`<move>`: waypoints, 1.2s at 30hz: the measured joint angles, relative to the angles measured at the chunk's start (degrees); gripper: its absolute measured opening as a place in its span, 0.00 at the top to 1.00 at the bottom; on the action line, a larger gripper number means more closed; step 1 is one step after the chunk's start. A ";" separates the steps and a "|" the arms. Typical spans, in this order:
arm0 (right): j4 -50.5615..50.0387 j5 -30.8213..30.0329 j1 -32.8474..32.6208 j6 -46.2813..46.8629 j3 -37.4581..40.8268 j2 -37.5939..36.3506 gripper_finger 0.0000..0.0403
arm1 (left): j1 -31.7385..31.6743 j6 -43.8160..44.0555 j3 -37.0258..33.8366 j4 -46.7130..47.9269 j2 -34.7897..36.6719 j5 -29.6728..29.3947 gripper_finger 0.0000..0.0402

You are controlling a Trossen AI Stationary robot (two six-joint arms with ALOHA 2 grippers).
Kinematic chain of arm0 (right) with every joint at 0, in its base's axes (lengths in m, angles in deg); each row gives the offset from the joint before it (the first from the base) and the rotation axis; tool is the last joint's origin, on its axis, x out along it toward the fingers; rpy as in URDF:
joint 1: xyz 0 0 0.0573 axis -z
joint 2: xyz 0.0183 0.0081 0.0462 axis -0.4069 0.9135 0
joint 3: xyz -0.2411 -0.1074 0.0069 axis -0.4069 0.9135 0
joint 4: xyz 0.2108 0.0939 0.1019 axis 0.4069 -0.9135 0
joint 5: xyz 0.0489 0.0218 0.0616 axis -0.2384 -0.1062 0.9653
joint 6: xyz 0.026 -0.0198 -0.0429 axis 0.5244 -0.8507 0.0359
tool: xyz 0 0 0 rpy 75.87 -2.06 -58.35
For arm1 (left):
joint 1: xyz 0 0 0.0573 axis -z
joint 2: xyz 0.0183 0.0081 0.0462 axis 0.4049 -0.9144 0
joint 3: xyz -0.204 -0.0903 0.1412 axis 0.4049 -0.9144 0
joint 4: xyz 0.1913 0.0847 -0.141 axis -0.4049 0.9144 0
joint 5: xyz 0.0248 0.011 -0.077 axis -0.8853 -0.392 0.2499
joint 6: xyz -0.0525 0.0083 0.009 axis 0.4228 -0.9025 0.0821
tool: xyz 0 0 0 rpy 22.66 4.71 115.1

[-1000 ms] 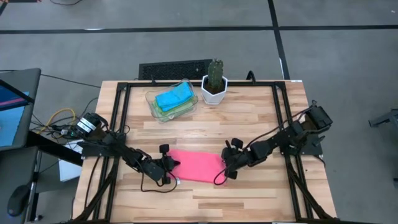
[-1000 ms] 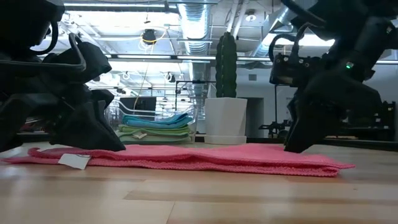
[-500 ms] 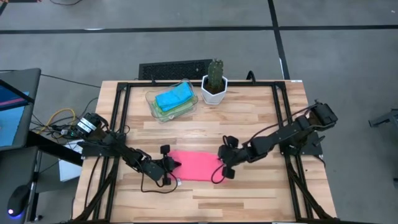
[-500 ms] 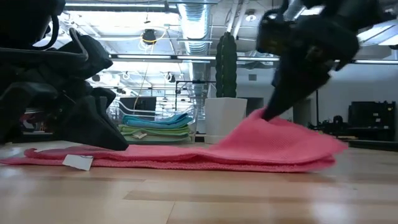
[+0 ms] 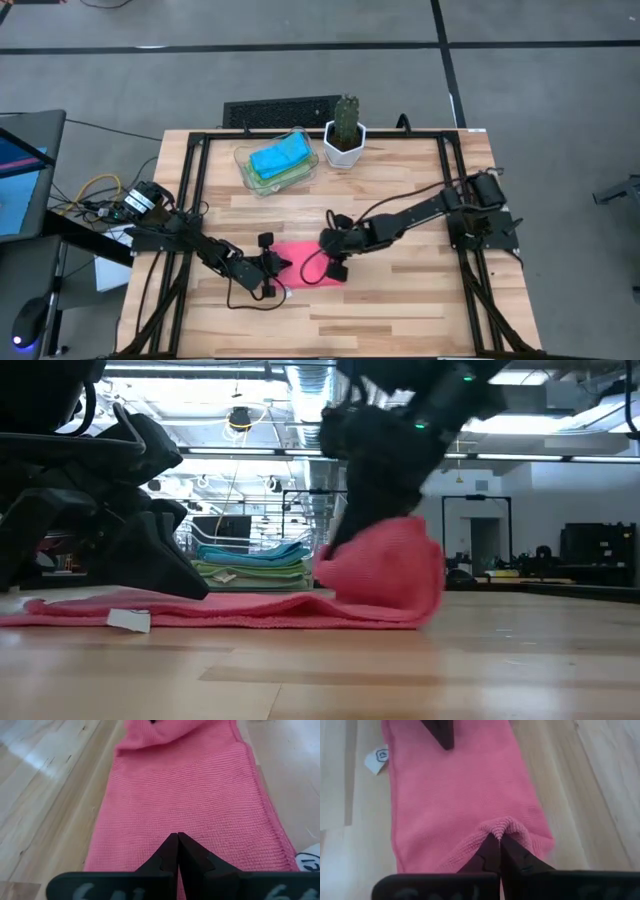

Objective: Fold microfiber towels
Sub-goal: Fold the pink microfiber towel

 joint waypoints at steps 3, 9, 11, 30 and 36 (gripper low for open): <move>0.10 0.57 0.81 -0.79 -3.54 2.65 0.95 | 0.00 0.00 0.00 -0.06 0.00 -0.02 1.00; -1.02 0.55 2.03 -1.84 -7.91 4.16 0.94 | 0.00 -0.02 0.00 -0.46 0.00 -0.02 1.00; -0.65 0.55 2.42 -2.24 -8.93 4.20 0.95 | 0.00 -0.03 0.00 -0.49 0.00 -0.02 1.00; 6.57 2.41 3.58 -2.59 -10.75 9.63 0.92 | 0.09 -0.56 0.04 -1.86 -0.24 0.54 1.00; 6.77 3.65 3.89 -4.56 -10.70 9.61 0.90 | 0.09 -0.68 0.04 -2.17 -0.24 0.98 1.00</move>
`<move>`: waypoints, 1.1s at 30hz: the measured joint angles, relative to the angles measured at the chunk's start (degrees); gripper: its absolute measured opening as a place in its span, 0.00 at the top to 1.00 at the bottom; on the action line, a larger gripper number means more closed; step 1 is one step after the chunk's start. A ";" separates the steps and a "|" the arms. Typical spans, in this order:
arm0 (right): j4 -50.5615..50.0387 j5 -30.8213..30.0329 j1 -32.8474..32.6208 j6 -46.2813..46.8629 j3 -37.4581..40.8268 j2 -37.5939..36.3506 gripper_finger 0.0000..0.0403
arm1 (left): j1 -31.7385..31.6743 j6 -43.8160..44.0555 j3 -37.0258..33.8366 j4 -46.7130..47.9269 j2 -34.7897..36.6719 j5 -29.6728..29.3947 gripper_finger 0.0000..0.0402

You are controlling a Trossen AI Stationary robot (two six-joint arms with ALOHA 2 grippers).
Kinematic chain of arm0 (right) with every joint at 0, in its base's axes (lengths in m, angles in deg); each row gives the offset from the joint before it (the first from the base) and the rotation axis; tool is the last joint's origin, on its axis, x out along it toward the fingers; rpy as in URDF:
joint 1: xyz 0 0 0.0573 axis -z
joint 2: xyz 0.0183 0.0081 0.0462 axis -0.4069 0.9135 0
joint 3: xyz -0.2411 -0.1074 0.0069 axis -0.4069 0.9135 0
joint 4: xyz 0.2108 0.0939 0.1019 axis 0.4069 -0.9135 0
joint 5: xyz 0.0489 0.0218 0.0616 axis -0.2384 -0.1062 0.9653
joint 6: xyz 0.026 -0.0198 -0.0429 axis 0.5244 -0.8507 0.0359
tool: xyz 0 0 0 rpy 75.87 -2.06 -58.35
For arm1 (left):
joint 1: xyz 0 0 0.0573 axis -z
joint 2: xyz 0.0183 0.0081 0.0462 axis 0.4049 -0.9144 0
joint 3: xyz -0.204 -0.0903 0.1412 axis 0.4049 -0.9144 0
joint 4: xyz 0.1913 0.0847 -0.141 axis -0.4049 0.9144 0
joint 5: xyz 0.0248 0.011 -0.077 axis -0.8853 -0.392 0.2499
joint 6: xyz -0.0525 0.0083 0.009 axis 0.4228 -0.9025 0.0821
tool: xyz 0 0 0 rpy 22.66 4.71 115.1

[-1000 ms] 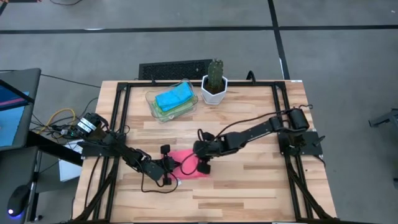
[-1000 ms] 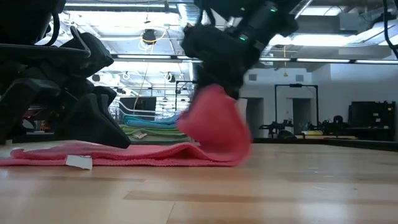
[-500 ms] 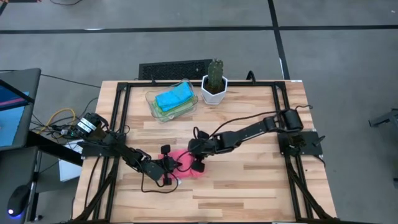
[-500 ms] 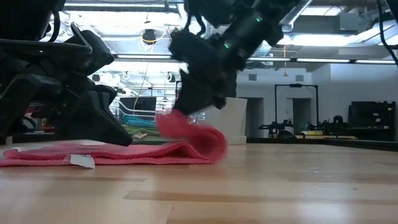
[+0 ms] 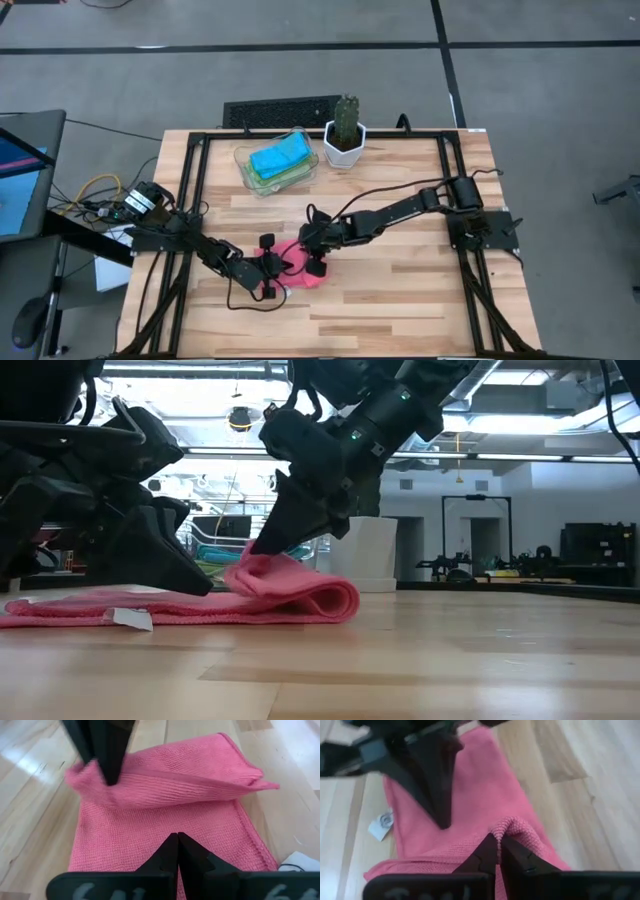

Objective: Fold microfiber towels
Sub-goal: Fold the pink microfiber towel

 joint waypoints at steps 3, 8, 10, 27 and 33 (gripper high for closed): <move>-0.94 0.60 -0.15 -0.71 0.00 0.00 0.90 | 0.00 0.00 0.00 0.02 0.00 0.02 1.00; 0.43 0.12 -0.25 -2.63 0.02 0.01 0.83 | 0.00 -0.17 0.00 -0.11 0.00 0.02 1.00; 0.94 -1.33 0.13 -2.65 0.02 0.00 0.79 | 0.00 -0.14 0.00 -0.12 0.00 0.02 1.00; 4.19 -4.79 0.39 -6.32 0.08 -2.90 0.48 | 0.07 0.85 0.00 -0.02 0.08 1.00 1.00; 12.84 -7.68 -2.25 -9.67 7.98 -9.56 0.61 | 0.80 -0.24 -0.03 -0.42 7.53 -0.43 1.00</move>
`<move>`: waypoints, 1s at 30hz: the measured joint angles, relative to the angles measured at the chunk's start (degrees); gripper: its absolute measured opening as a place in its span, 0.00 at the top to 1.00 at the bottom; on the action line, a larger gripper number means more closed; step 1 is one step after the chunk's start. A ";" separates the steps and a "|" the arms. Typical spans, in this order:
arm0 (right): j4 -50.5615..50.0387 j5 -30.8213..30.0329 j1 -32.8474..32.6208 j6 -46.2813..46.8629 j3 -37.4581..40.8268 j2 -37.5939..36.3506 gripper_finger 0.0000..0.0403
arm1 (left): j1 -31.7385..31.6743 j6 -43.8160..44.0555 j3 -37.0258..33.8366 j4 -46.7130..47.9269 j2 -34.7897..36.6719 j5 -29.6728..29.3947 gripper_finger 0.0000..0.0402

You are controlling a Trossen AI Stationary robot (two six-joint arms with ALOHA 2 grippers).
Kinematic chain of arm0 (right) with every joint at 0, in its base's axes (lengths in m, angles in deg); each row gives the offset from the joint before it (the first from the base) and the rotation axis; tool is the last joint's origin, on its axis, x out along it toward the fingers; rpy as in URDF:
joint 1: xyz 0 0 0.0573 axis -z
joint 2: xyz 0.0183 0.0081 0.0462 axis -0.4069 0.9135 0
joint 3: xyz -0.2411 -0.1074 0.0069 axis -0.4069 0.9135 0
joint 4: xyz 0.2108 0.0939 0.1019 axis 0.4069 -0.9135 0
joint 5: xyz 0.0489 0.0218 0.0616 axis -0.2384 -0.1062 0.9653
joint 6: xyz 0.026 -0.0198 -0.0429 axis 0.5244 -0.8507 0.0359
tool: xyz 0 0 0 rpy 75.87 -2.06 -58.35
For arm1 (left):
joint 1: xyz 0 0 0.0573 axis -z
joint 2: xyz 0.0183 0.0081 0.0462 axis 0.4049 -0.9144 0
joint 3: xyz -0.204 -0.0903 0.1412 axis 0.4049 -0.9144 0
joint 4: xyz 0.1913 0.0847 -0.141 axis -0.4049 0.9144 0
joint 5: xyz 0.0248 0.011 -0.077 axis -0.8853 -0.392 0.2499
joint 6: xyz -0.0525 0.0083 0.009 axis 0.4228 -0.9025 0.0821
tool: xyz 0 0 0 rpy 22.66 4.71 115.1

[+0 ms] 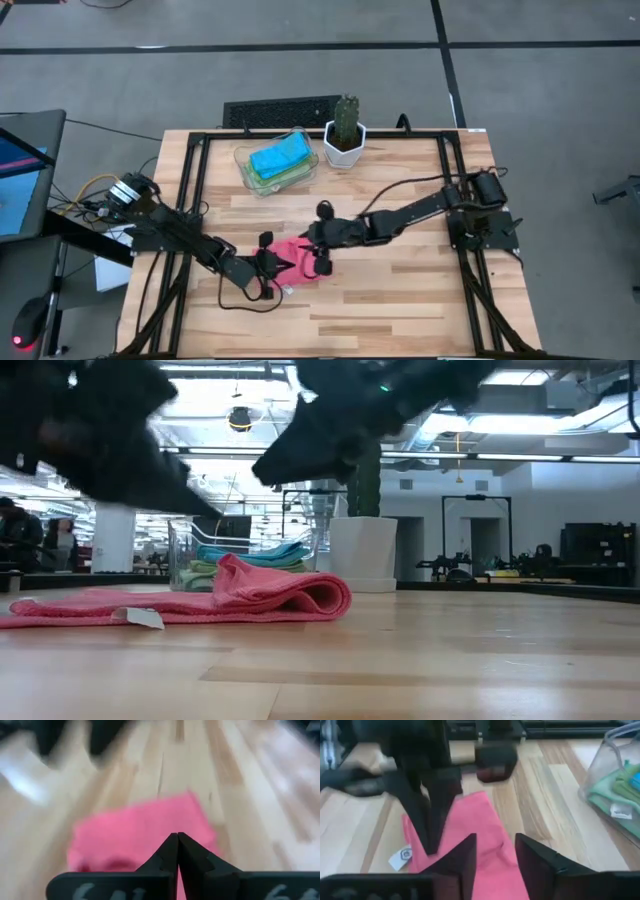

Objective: Fold microfiber towels
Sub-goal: Fold the pink microfiber towel

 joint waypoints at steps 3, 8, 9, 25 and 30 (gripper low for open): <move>12.68 -2.15 -1.88 2.00 8.90 -2.13 0.69 | 0.84 -5.55 0.03 -0.25 4.80 -5.50 1.00; 35.68 -7.25 -4.95 7.74 22.21 -0.17 0.83 | -3.48 -14.08 0.09 -8.69 4.24 -4.18 1.00; 39.64 -7.67 -5.29 8.96 23.23 0.97 0.86 | -5.14 -14.04 0.12 -9.51 3.22 -0.62 1.00; 45.64 -7.99 -7.43 17.04 21.48 16.35 0.94 | -10.48 0.60 0.33 -0.09 -8.47 5.44 1.00; 46.65 -7.44 -7.94 14.23 21.91 14.46 0.97 | -10.31 0.76 0.34 0.35 -8.47 5.57 1.00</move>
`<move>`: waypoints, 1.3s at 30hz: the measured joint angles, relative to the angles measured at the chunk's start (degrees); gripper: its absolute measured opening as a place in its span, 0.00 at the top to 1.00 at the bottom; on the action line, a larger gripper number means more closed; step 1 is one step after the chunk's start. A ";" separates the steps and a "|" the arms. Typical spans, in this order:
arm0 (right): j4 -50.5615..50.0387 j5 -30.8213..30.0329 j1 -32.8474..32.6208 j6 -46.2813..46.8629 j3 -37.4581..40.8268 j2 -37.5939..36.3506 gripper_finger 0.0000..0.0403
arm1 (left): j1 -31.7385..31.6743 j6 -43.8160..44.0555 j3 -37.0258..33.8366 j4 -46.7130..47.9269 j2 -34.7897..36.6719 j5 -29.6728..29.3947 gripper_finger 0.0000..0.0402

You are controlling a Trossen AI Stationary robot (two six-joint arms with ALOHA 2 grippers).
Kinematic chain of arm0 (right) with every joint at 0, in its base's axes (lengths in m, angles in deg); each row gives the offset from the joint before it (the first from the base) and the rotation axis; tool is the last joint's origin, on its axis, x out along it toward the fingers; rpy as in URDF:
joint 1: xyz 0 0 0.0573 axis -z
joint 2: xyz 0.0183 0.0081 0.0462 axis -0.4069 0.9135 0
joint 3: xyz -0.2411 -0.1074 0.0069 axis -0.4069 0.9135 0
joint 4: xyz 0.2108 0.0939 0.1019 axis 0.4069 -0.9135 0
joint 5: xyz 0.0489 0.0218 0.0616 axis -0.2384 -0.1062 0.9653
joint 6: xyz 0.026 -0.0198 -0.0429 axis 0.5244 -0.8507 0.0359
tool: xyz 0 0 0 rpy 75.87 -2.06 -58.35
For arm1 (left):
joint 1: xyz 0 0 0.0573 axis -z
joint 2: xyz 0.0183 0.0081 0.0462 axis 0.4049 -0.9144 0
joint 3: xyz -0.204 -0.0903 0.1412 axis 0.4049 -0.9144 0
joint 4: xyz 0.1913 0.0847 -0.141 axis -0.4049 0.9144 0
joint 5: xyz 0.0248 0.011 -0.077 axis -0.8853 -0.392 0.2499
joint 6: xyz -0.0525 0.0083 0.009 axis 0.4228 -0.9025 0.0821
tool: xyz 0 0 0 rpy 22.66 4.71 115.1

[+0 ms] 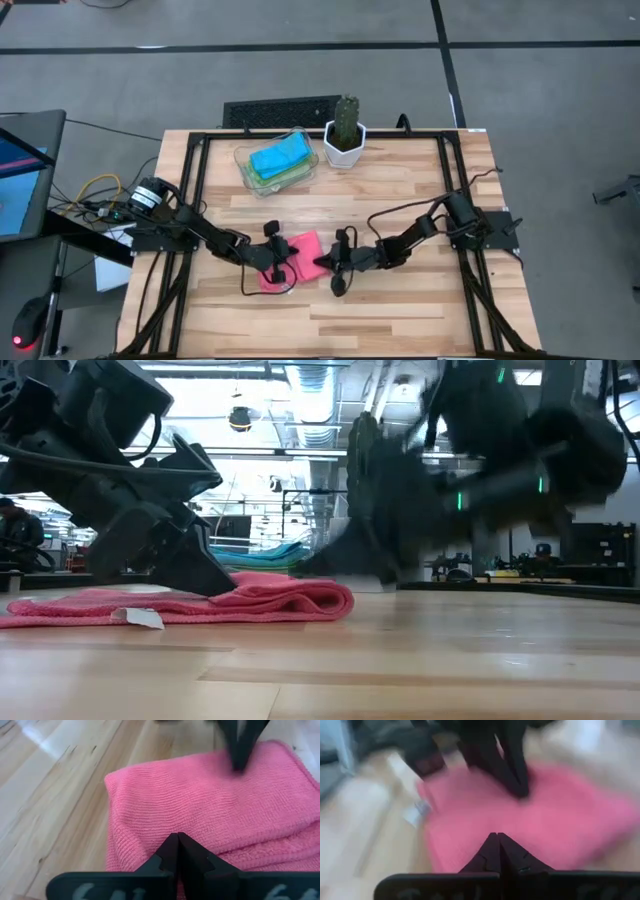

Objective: Fold microfiber towels
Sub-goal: Fold the pink microfiber towel

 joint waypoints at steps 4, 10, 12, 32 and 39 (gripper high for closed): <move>3.10 0.09 -1.31 -7.36 -1.79 -3.46 0.97 | 0.00 -0.36 0.00 0.04 0.00 0.13 1.00; 2.12 2.62 -1.18 -7.56 -6.25 4.06 0.96 | -0.02 -0.43 0.00 0.22 0.02 0.79 1.00; 2.70 4.72 -1.01 -5.63 -7.60 7.70 0.97 | -0.01 -0.42 0.00 0.22 0.02 1.03 1.00; -2.78 6.62 9.96 -12.36 -6.28 -0.81 0.96 | 0.00 -1.54 0.04 0.60 0.07 1.38 1.00; -0.76 8.32 11.93 -6.81 -6.34 5.84 0.98 | 0.00 -0.77 0.03 0.73 2.09 2.70 1.00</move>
